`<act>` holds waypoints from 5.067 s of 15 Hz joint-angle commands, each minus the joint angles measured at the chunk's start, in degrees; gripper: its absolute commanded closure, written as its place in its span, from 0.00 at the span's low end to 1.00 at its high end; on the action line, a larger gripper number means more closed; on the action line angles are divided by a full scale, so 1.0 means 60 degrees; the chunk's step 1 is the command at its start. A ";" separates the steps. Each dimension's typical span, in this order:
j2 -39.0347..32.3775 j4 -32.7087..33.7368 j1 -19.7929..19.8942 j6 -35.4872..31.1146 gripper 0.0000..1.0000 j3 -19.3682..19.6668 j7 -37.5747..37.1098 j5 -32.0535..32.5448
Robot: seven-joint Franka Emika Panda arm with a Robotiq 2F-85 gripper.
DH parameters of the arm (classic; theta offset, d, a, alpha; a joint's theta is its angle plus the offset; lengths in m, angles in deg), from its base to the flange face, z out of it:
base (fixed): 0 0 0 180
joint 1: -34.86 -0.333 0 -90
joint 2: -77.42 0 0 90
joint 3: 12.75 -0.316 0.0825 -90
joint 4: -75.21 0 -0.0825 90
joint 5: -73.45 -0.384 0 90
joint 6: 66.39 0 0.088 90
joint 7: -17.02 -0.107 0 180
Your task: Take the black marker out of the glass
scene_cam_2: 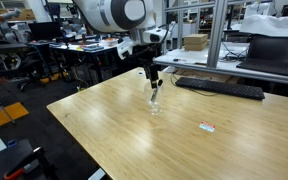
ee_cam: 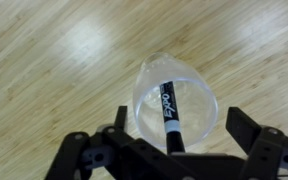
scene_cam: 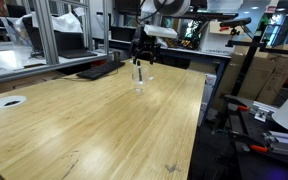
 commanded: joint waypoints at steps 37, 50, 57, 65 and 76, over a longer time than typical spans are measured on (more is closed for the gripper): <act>-0.1168 0.1973 -0.1120 0.1546 0.95 0.1170 0.0115 -0.0314; 0.1433 0.2212 0.0111 0.7219 0.95 0.1584 0.3164 -0.0068; -0.1817 0.3003 0.0581 0.5965 0.95 0.1555 0.5294 0.0780; -0.3975 0.4487 0.0635 0.4279 0.95 0.1341 0.5440 0.0425; -0.2998 0.3690 -0.0243 0.2876 0.02 0.1863 0.3363 0.0588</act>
